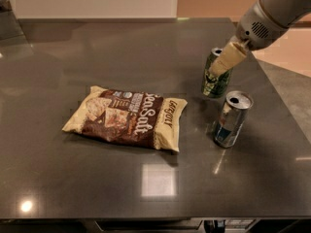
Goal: Move green can near redbull can
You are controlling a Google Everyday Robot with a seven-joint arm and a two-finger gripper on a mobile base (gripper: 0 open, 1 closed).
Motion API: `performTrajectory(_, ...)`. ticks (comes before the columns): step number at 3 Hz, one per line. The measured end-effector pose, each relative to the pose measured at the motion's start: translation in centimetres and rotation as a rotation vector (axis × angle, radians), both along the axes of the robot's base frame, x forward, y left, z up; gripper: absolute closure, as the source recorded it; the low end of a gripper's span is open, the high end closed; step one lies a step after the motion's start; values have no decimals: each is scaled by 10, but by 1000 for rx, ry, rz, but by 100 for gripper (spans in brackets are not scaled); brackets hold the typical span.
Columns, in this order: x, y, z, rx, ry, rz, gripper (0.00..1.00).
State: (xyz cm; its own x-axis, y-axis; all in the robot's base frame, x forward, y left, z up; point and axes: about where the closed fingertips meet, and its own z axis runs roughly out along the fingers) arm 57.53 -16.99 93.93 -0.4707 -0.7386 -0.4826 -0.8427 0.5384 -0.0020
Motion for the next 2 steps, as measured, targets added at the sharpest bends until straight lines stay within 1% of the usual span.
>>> performTrajectory(1, -18, 11, -15, -10, 22, 36, 100)
performTrajectory(2, -32, 23, -23, -11, 33, 74, 100)
